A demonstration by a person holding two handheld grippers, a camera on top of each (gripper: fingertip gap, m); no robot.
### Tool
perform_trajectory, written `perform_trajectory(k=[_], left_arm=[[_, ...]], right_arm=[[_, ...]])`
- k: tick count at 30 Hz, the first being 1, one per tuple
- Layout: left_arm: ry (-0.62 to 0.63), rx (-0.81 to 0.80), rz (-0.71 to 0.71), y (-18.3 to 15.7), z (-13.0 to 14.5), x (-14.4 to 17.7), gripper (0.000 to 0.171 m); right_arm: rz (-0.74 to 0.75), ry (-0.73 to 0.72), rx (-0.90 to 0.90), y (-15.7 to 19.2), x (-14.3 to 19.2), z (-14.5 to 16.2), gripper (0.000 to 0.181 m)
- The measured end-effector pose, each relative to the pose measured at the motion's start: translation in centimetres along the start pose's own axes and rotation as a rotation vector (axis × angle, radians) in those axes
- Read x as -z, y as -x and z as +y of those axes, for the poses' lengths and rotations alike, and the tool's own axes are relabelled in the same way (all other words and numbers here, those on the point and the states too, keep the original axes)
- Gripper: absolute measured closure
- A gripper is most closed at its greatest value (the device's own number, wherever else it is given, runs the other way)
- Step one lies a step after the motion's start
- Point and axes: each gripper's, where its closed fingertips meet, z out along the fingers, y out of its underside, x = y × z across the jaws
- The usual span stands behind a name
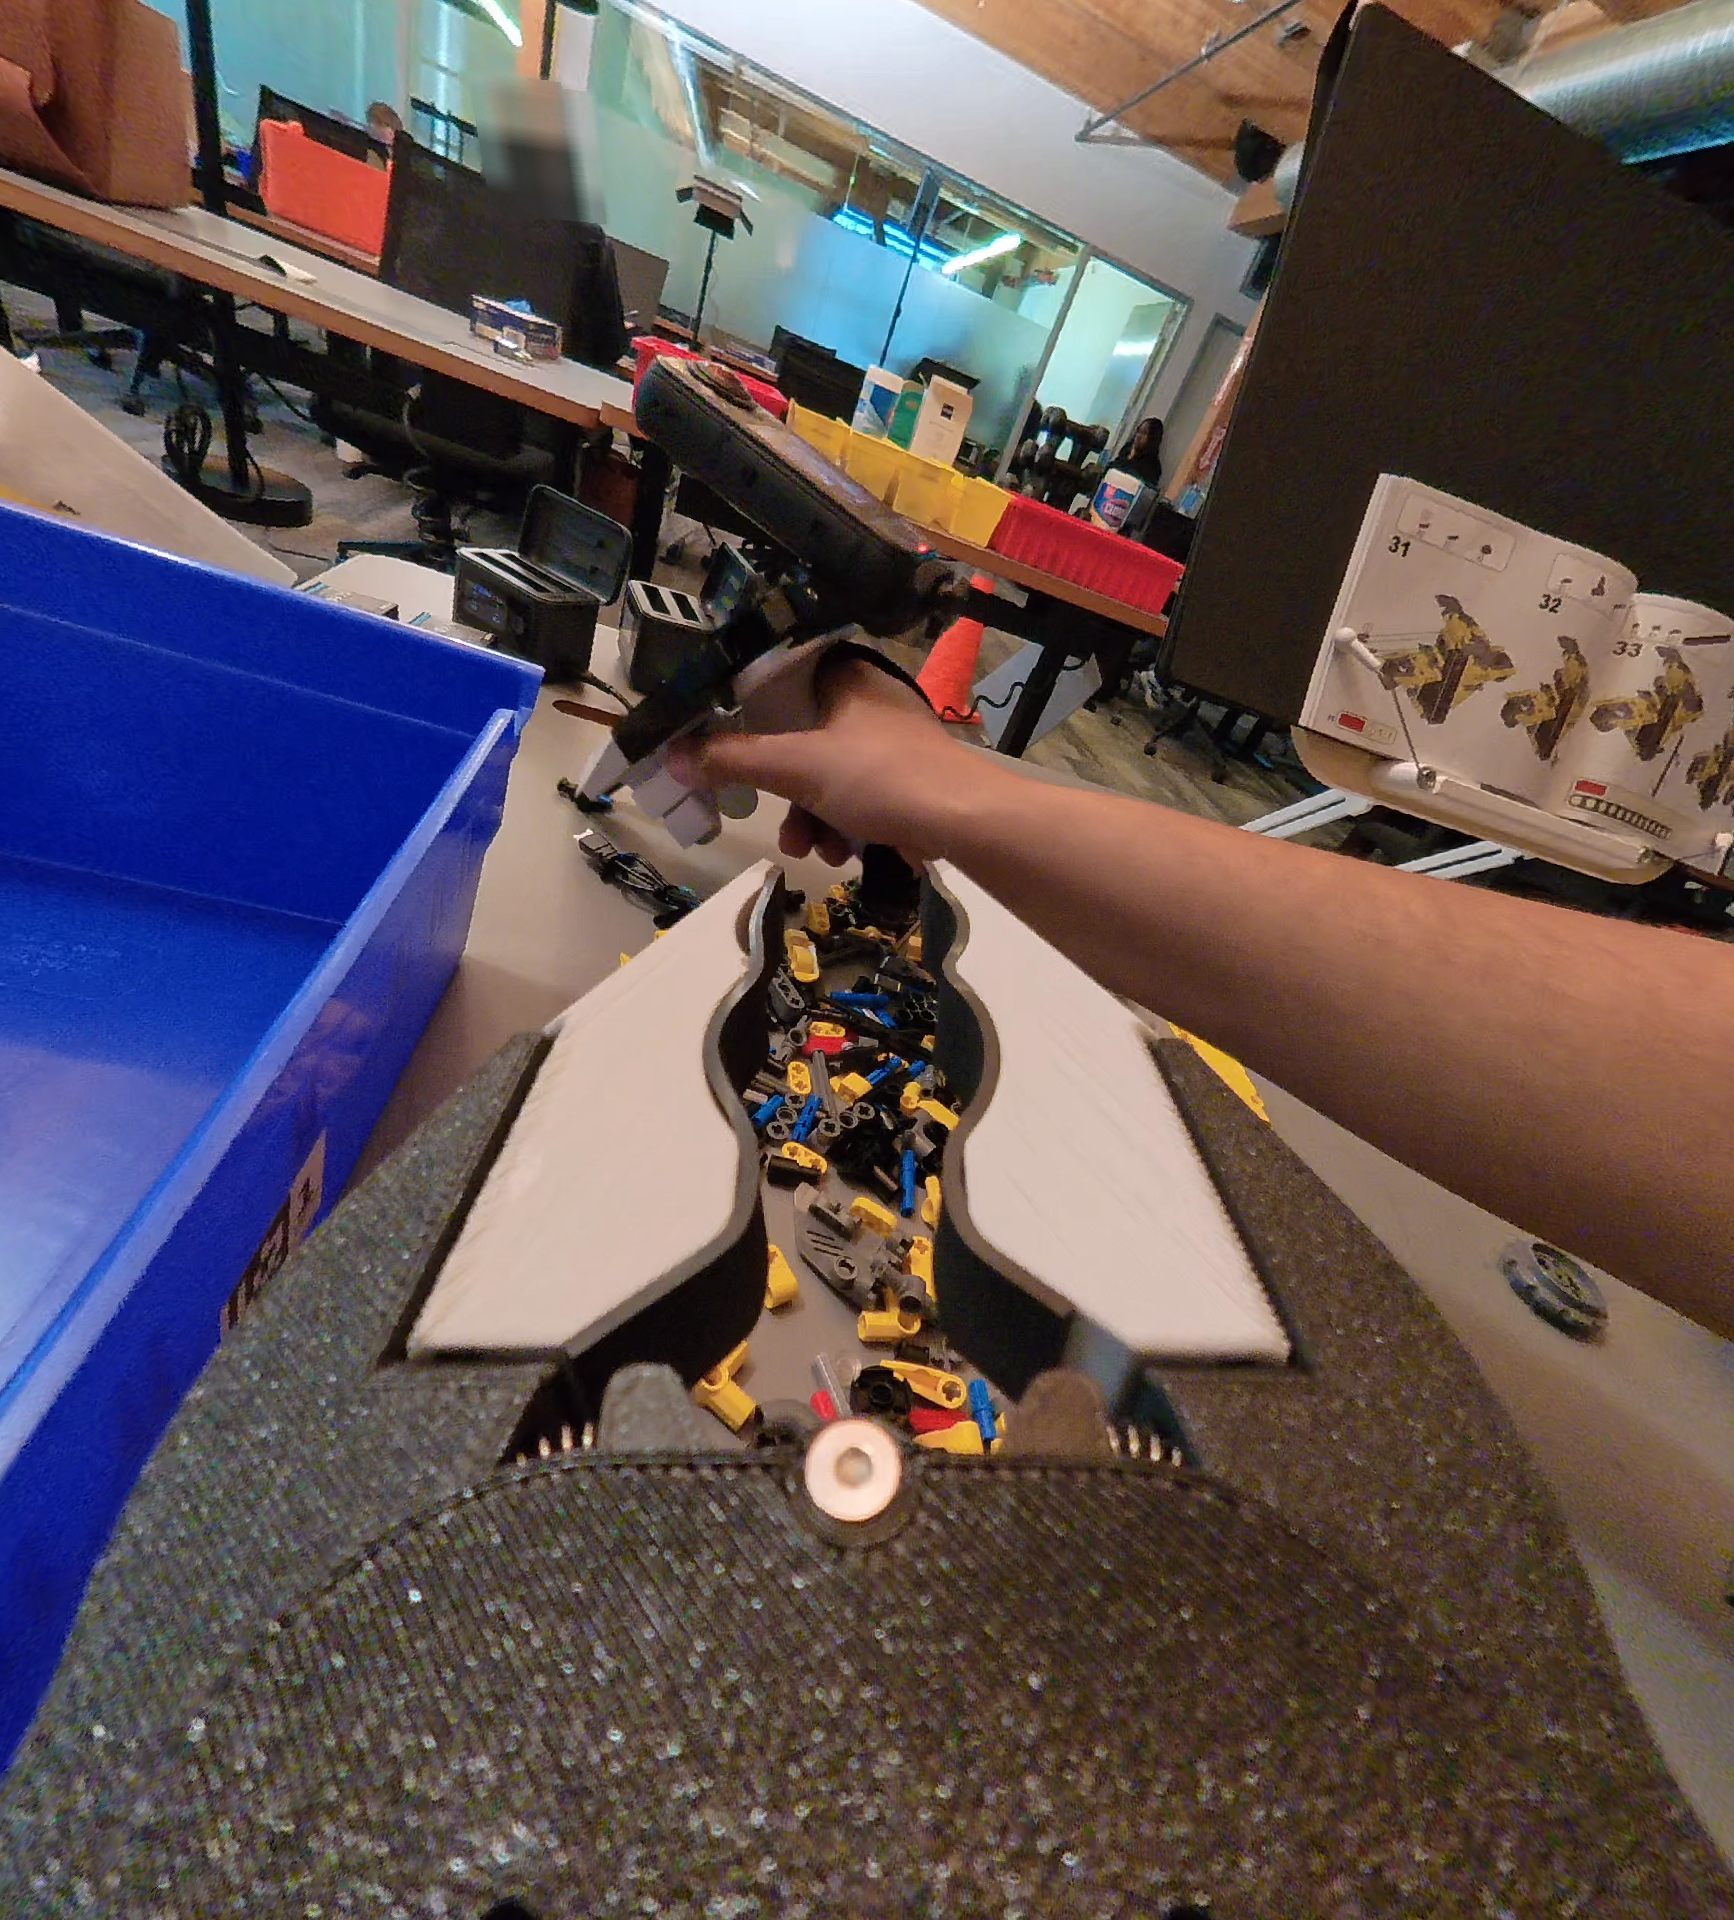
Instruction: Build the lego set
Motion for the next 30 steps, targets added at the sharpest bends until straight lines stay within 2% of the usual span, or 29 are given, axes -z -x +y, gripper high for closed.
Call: perform_trajectory(k=[5, 11, 13, 16, 19, 21, 25, 30], left_arm=[[-0.005, 0.006, 0.008, -0.1, -0.1, 0.0, 0.15], [-0.017, 0.015, 0.015, -0.1, -0.3, 0.1, 0.15], [-0.019, 0.017, 0.017, -0.1, -0.4, 0.1, 0.15], [-0.021, 0.019, 0.019, -0.1, -0.4, 0.1, 0.15], [-0.025, 0.021, 0.022, -0.1, -0.4, 0.2, 0.149], [-0.025, 0.019, 0.02, -0.1, -0.4, 0.2, 0.149], [-0.026, 0.013, 0.023, -0.2, -0.4, 0.1, 0.149], [-0.03, 0.021, 0.033, -0.3, -0.5, 0.1, 0.149]], right_arm=[[-0.025, 0.008, 0.039, 0.3, 0.7, 1.0, 0.172], [-0.033, 0.037, 0.046, -0.1, 2.9, 3.8, 0.172], [-0.044, -0.011, 0.006, -0.3, 4.3, 3.8, 0.181], [-0.109, -0.056, -0.044, 0.6, 6.4, 3.8, 0.181], [-0.066, -0.052, -0.013, 0.2, 7.3, 4.3, 0.181], [-0.04, -0.039, -0.008, -0.4, 7.3, 4.5, 0.177], [-0.093, -0.012, -0.076, -0.3, 6.2, 4.6, 0.155], [-0.115, -0.017, -0.059, -0.6, 5.0, 4.1, 0.151]])
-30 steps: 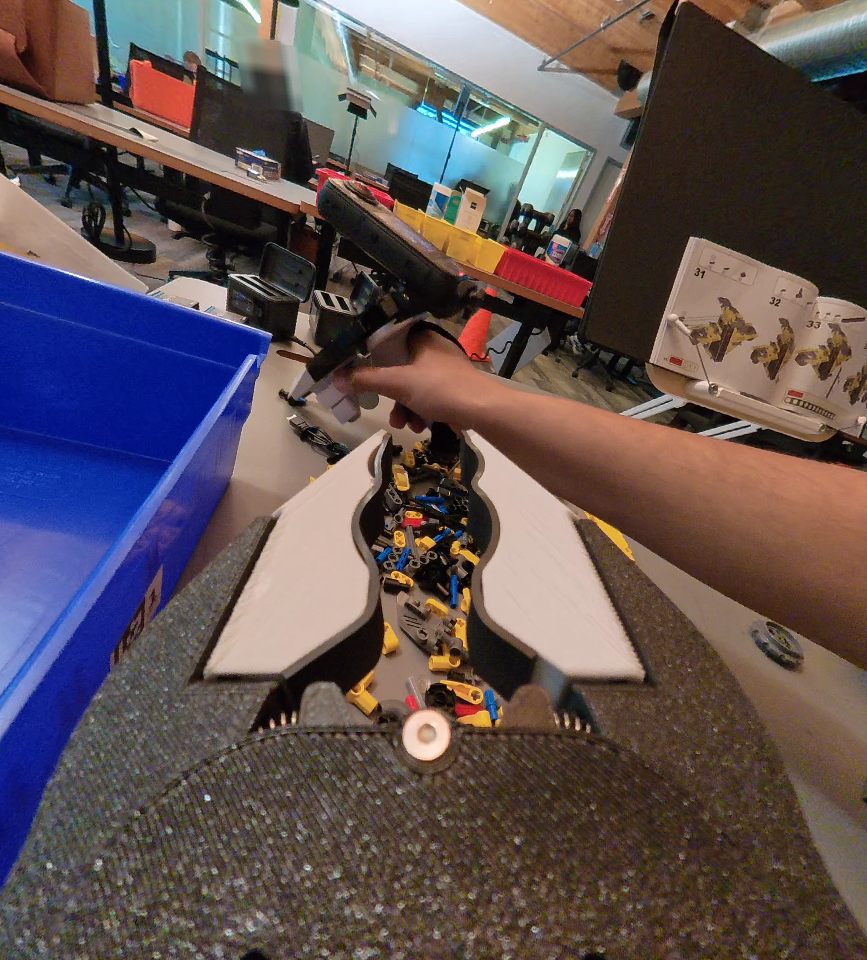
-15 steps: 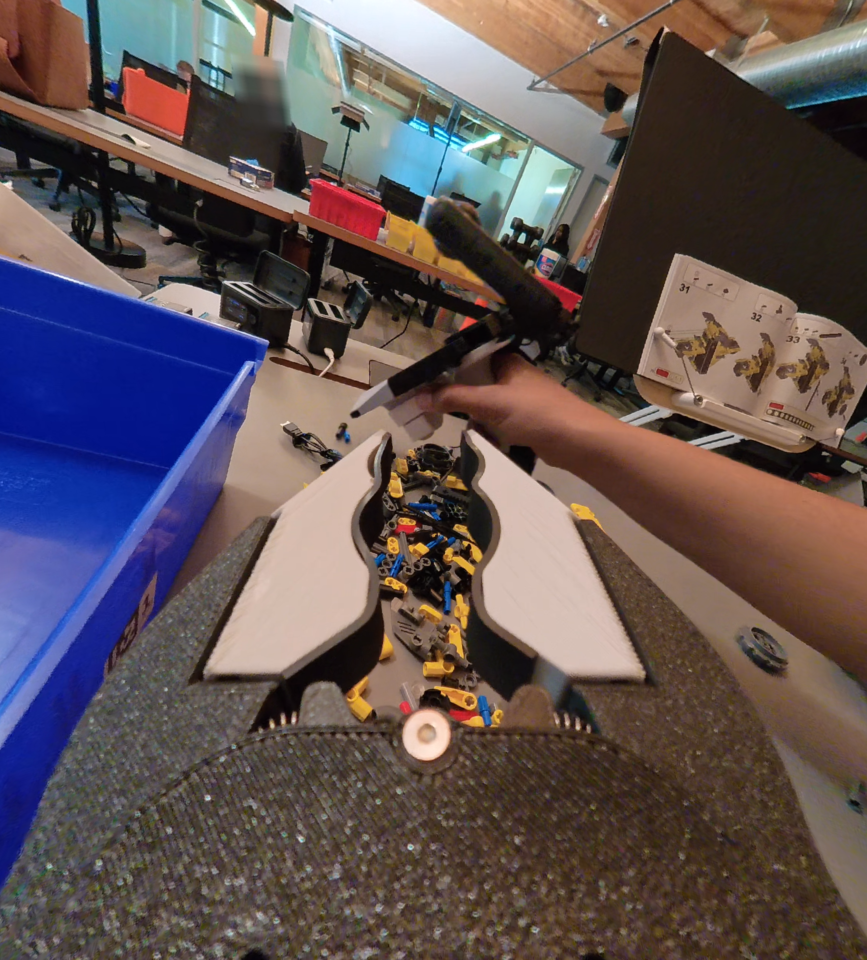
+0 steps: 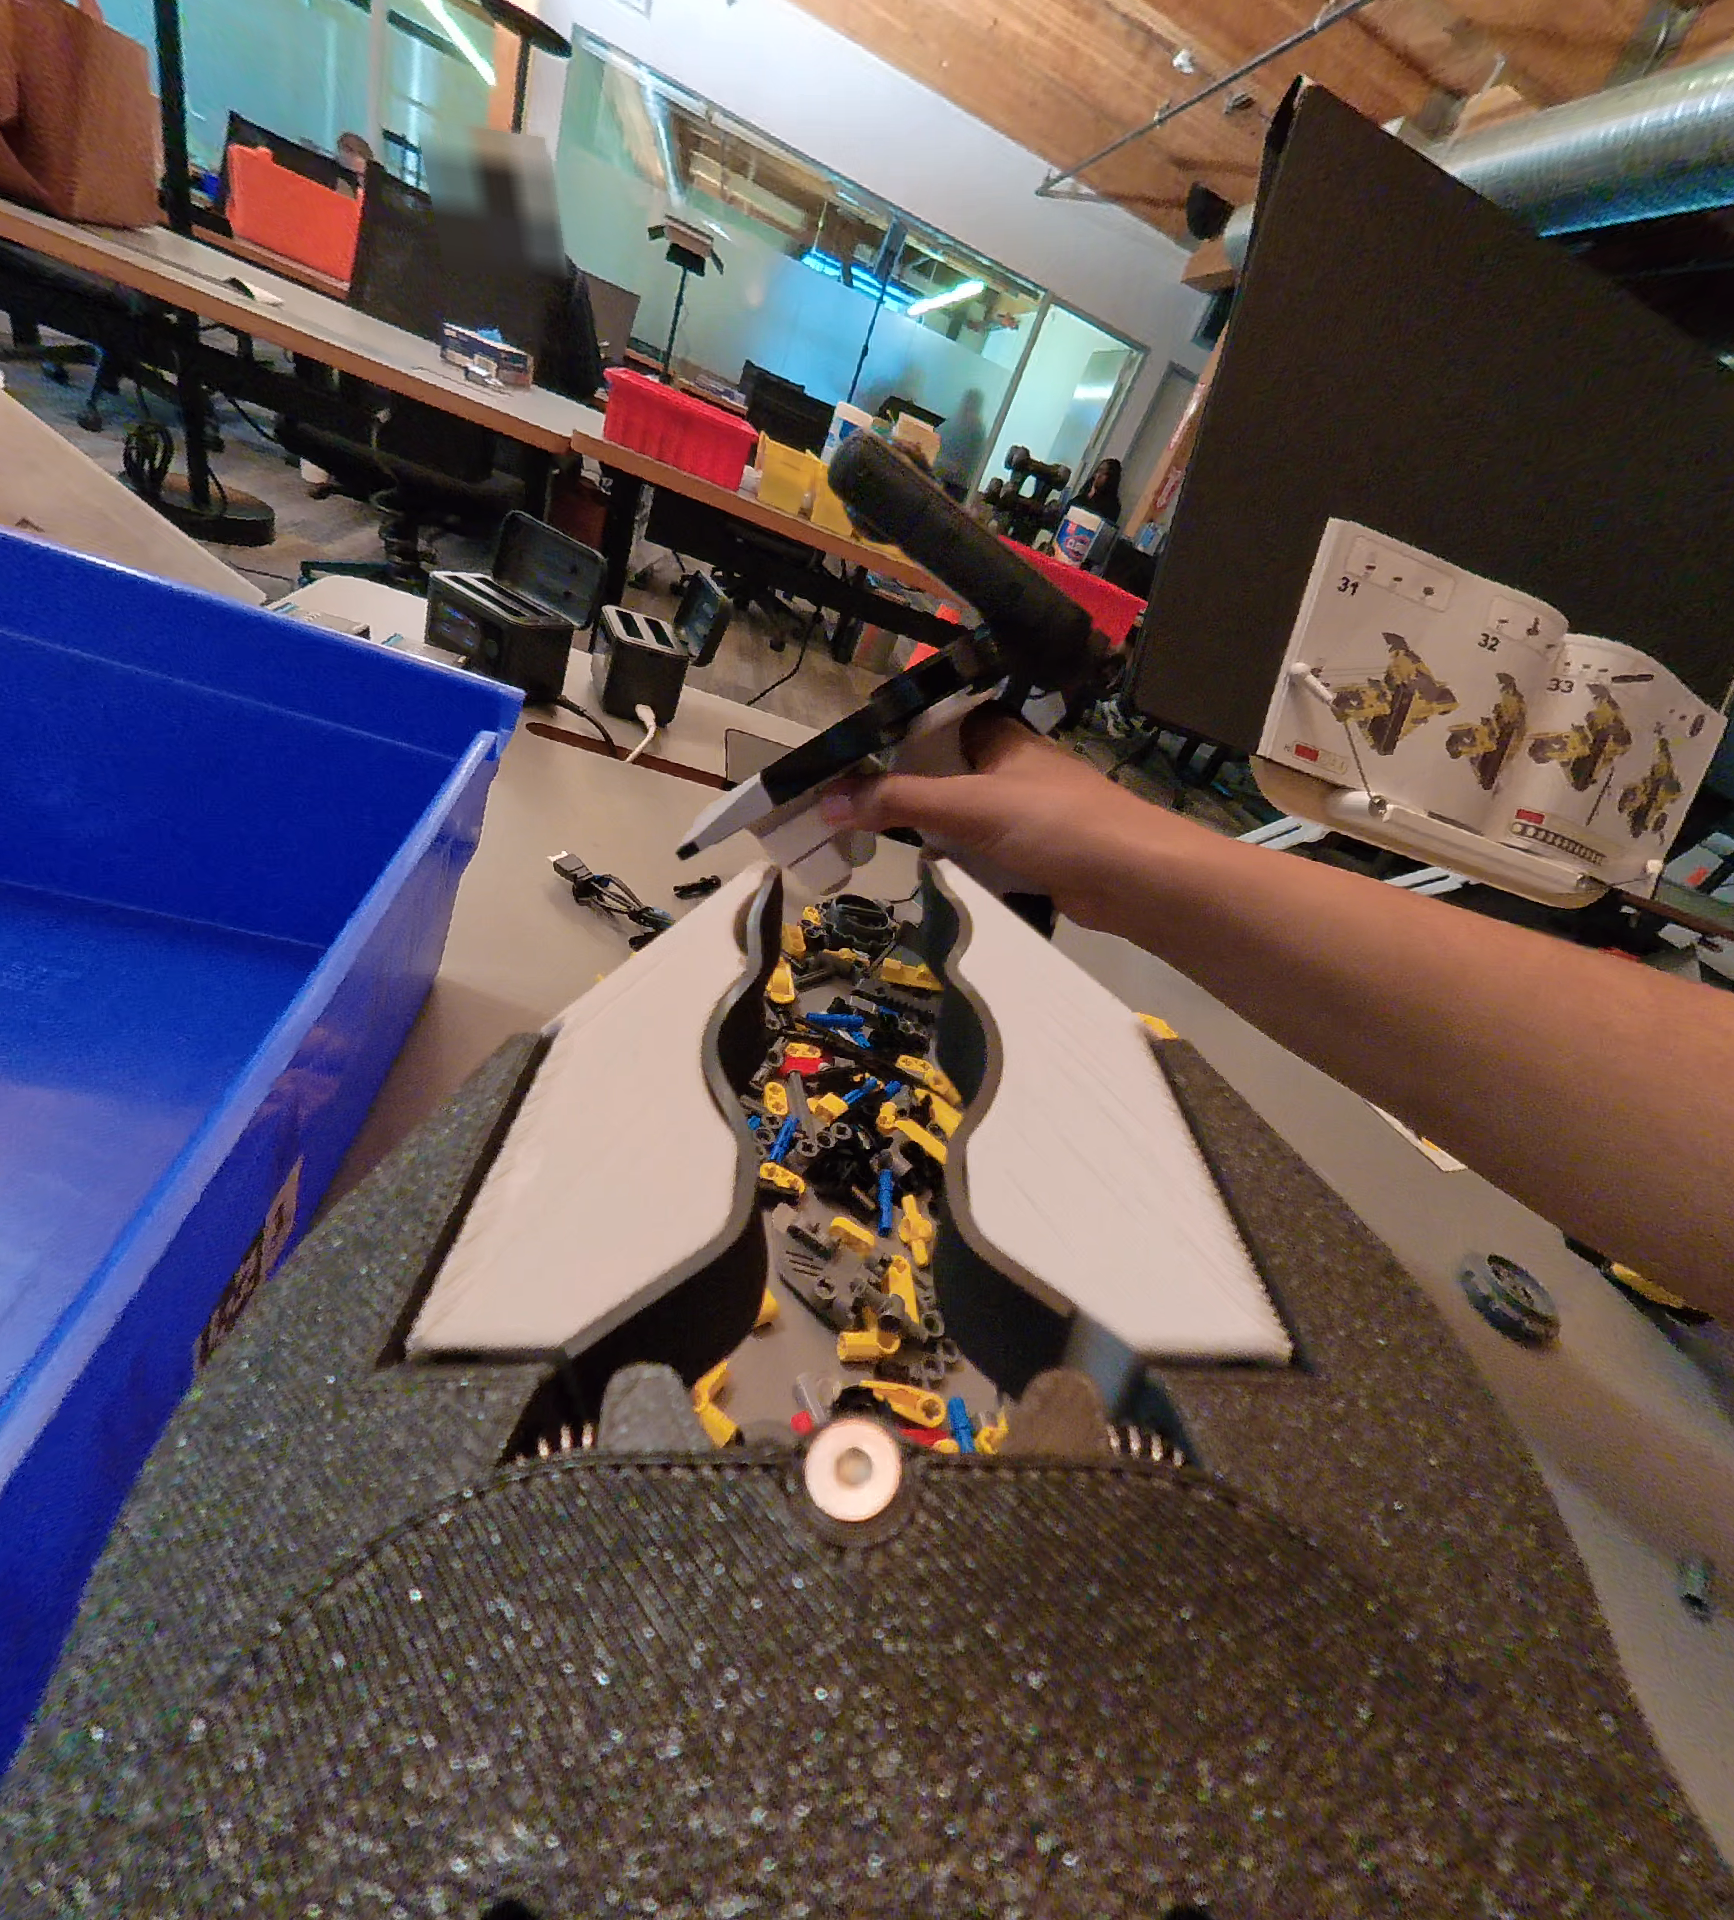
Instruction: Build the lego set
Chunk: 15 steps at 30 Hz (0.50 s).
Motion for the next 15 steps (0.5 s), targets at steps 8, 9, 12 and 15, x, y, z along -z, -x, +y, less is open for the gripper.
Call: perform_trajectory(k=[8, 9, 12, 15], left_arm=[[-0.017, 0.013, 0.022, -0.3, -0.3, 0.1, 0.149], [-0.023, 0.013, 0.022, -0.3, -0.4, 0.1, 0.149], [-0.029, 0.017, 0.023, -0.2, -0.5, 0.2, 0.149], [-0.024, 0.019, 0.027, -0.3, -0.4, 0.1, 0.149]], right_arm=[[0.035, 0.068, 0.097, 0.0, -1.1, 1.0, 0.17], [0.027, 0.073, 0.104, 0.2, -1.2, 1.3, 0.17], [0.029, 0.082, 0.128, 0.6, -0.8, 1.9, 0.172], [0.017, 0.112, 0.145, 1.2, -0.2, 2.8, 0.174]])
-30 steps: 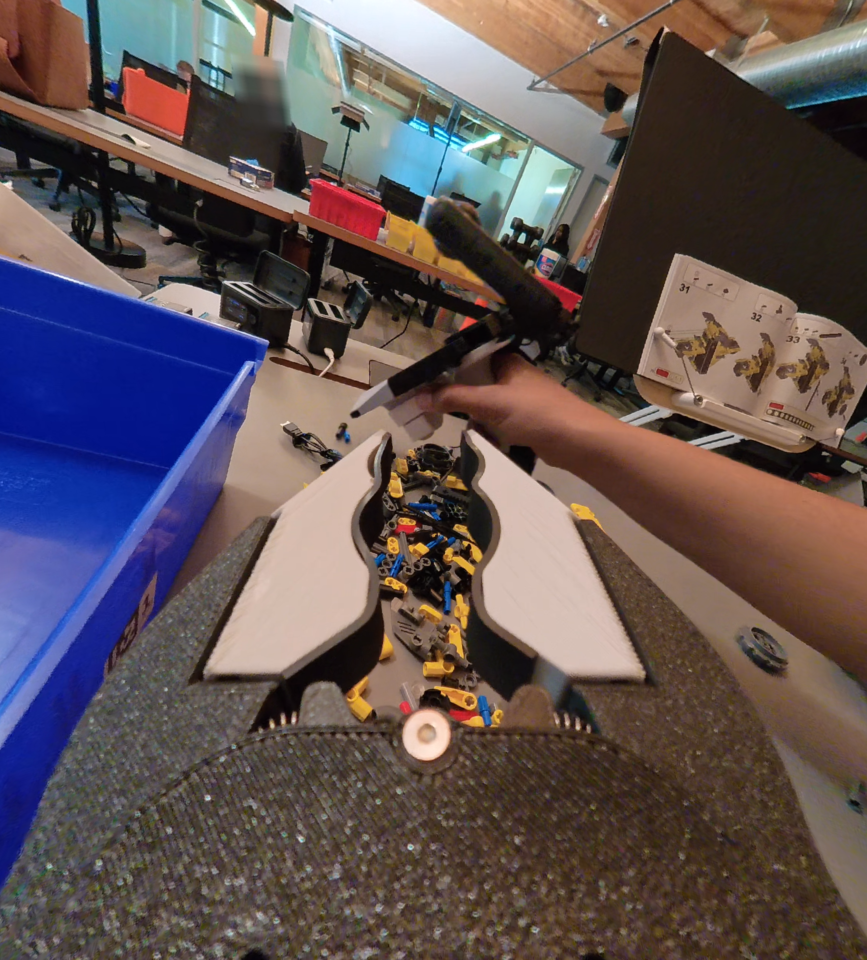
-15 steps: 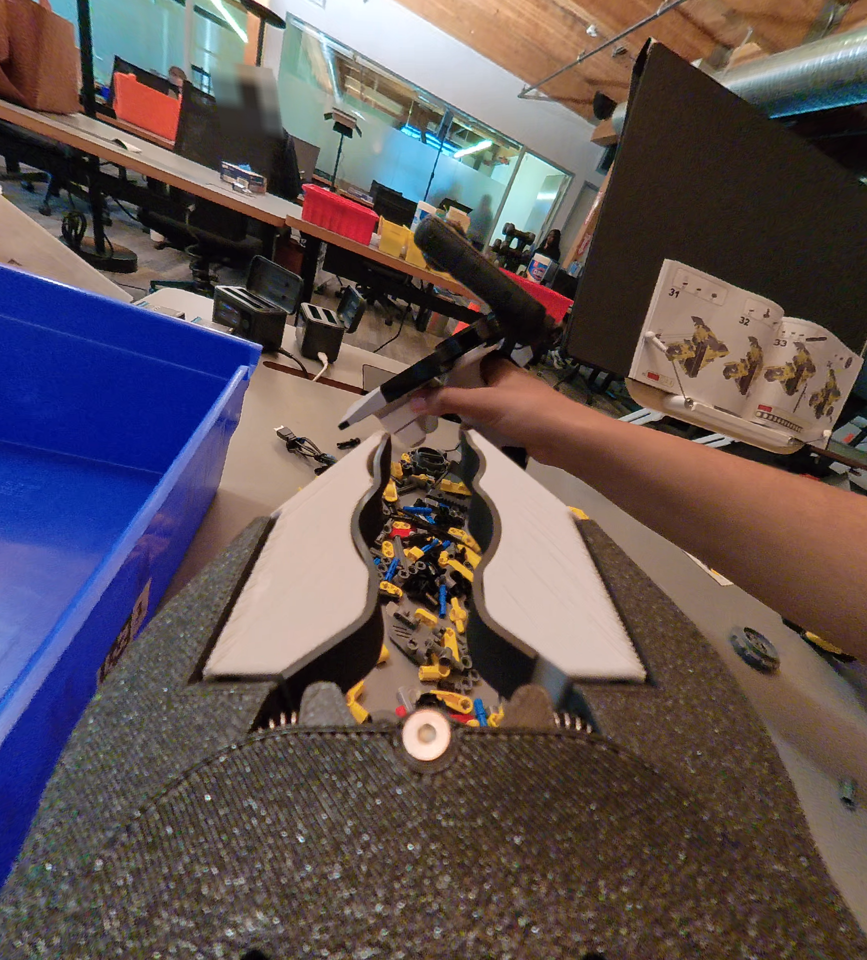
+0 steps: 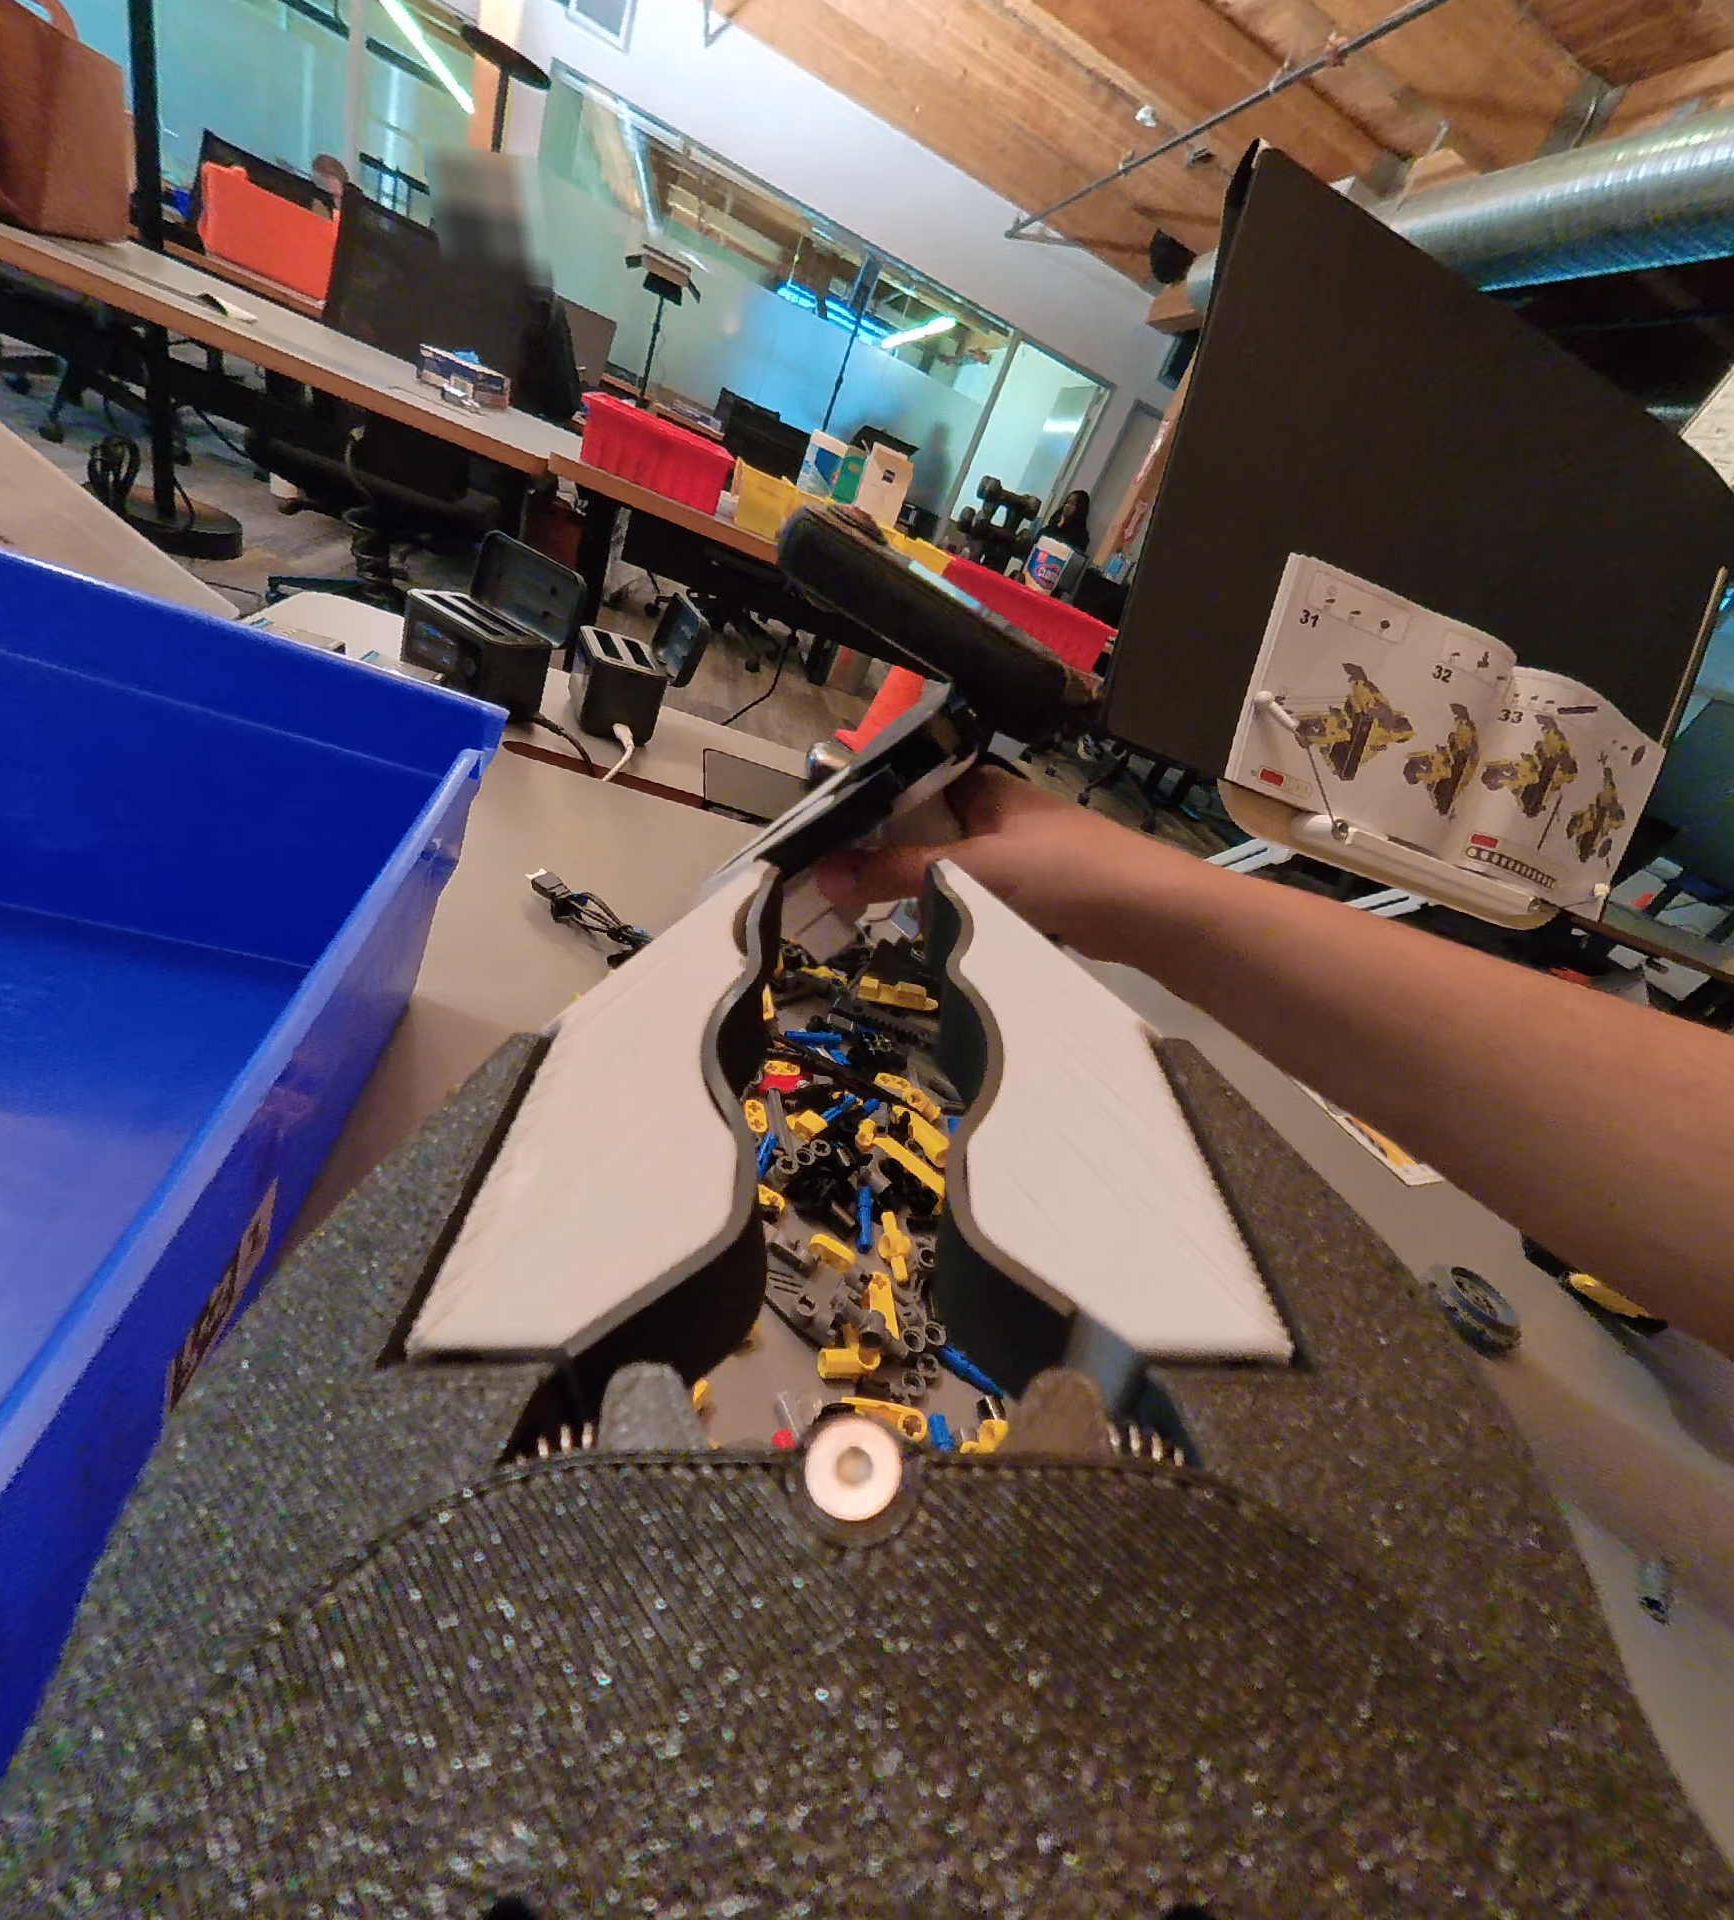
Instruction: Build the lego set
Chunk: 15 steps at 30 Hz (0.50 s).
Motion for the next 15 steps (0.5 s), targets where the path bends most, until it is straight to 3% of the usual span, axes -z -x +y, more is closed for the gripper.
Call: perform_trajectory(k=[15], left_arm=[[-0.014, -0.011, -0.006, 0.0, -0.3, 0.1, 0.148]], right_arm=[[-0.018, 0.093, 0.052, 4.5, 3.1, 5.1, 0.171]])
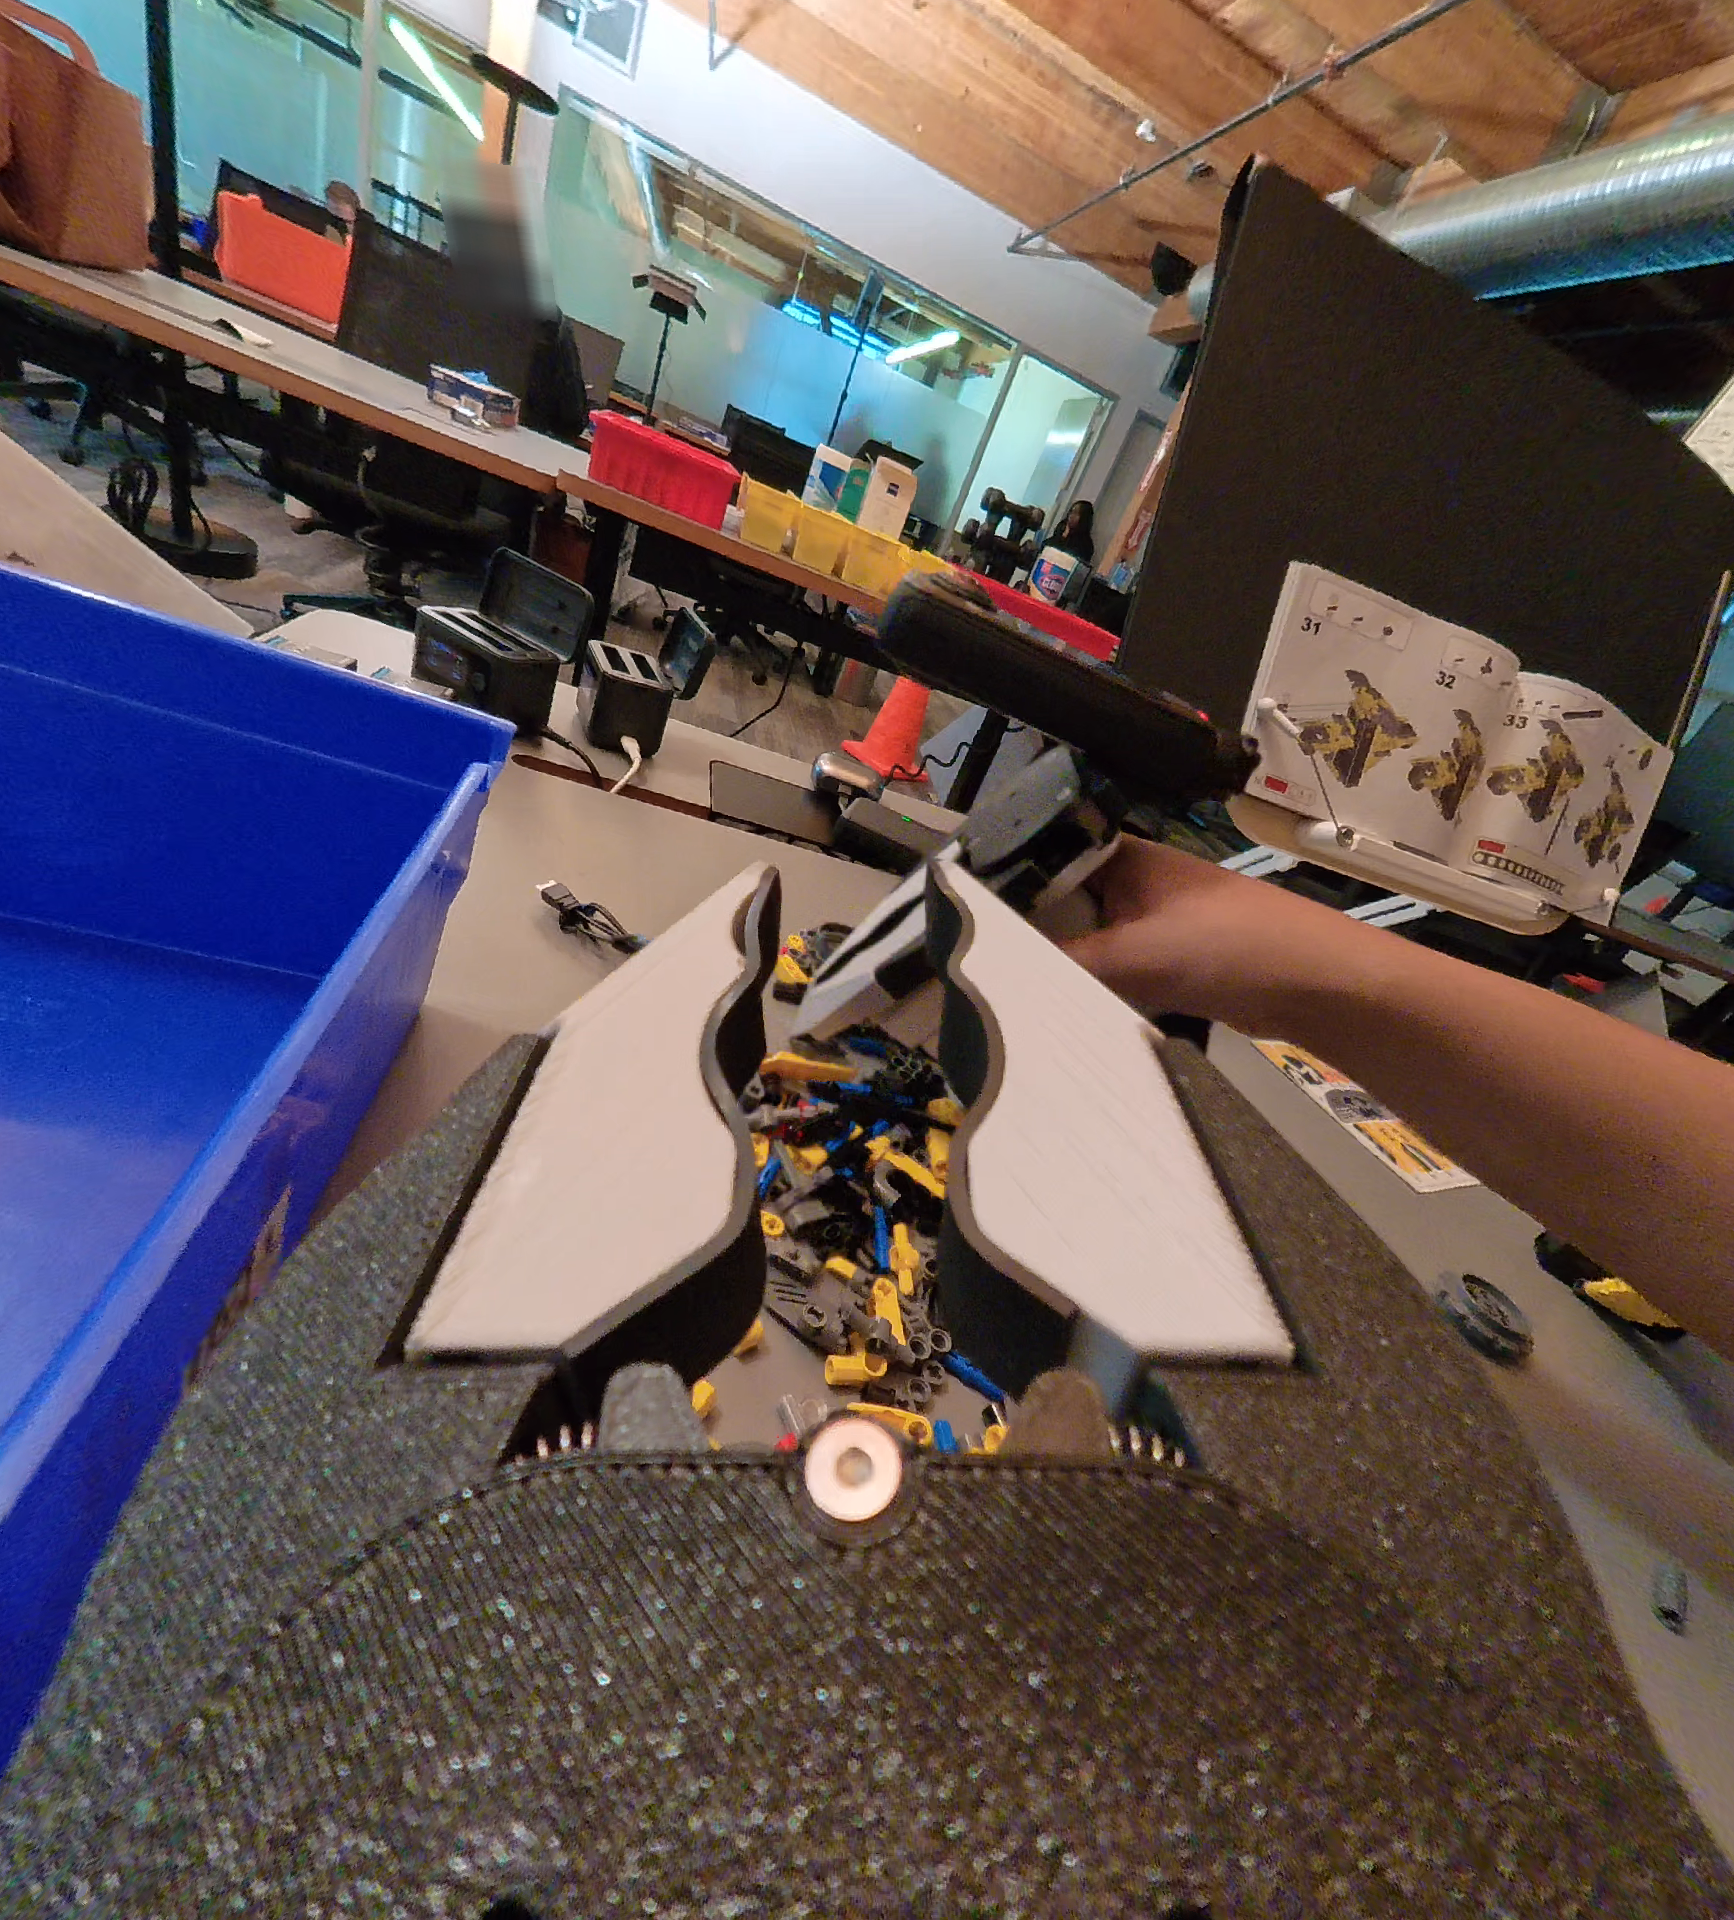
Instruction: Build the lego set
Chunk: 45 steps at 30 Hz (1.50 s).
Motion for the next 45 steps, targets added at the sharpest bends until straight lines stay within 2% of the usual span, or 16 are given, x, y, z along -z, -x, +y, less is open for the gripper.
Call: perform_trajectory(k=[3, 8, 11, 13, 18, 22, 26, 29, 32, 35, 38, 41, 44, 45], left_arm=[[-0.067, -0.024, -0.04, 0.4, -1.2, 0.7, 0.149], [-0.158, -0.025, -0.115, 1.4, -2.7, 1.9, 0.147], [-0.207, -0.008, -0.185, 2.5, -3.5, 2.6, 0.146], [-0.206, 0.007, -0.18, 2.6, -3.4, 2.6, 0.145], [-0.182, 0.007, -0.142, 2.1, -3.0, 2.2, 0.141], [-0.18, 0.008, -0.132, 1.9, -3.0, 2.1, 0.14], [-0.178, 0.019, -0.117, 1.8, -3.0, 2.0, 0.14], [-0.174, 0.023, -0.107, 1.7, -2.9, 1.9, 0.14], [-0.167, 0.025, -0.102, 1.6, -2.8, 1.8, 0.14], [-0.164, 0.026, -0.096, 1.6, -2.7, 1.7, 0.14], [-0.162, 0.028, -0.093, 1.6, -2.7, 1.7, 0.14], [-0.155, 0.033, -0.084, 1.5, -2.5, 1.6, 0.14], [-0.151, 0.027, -0.083, 1.4, -2.5, 1.5, 0.14], [-0.15, 0.025, -0.084, 1.4, -2.4, 1.5, 0.14]], right_arm=[[0.029, -0.008, 0.013, -0.1, 0.6, 0.4, 0.167], [0.044, -0.147, -0.016, -1.1, 2.2, -1.7, 0.166], [0.078, -0.198, -0.054, -2.8, 2.7, -2.9, 0.162], [0.116, -0.224, -0.093, -4.6, 2.8, -3.6, 0.16], [0.121, -0.243, -0.231, -9.0, 1.2, -4.0, 0.156], [0.097, -0.226, -0.284, -10.5, -0.5, -3.9, 0.154], [0.078, -0.168, -0.273, -10.2, -1.8, -3.5, 0.155], [0.112, -0.132, -0.204, -9.9, -1.8, -3.1, 0.176], [0.099, -0.102, -0.149, -8.7, -1.4, -2.8, 0.177], [0.086, -0.164, -0.119, -7.3, 0.2, -3.4, 0.177], [-0.02, -0.238, -0.127, -4.2, 2.1, -3.6, 0.177], [-0.121, -0.208, -0.116, -0.8, 2.4, -1.9, 0.177], [-0.112, -0.173, -0.09, 0.3, 2.4, -0.2, 0.174], [-0.082, -0.184, -0.091, 0.0, 2.7, -0.1, 0.165]])
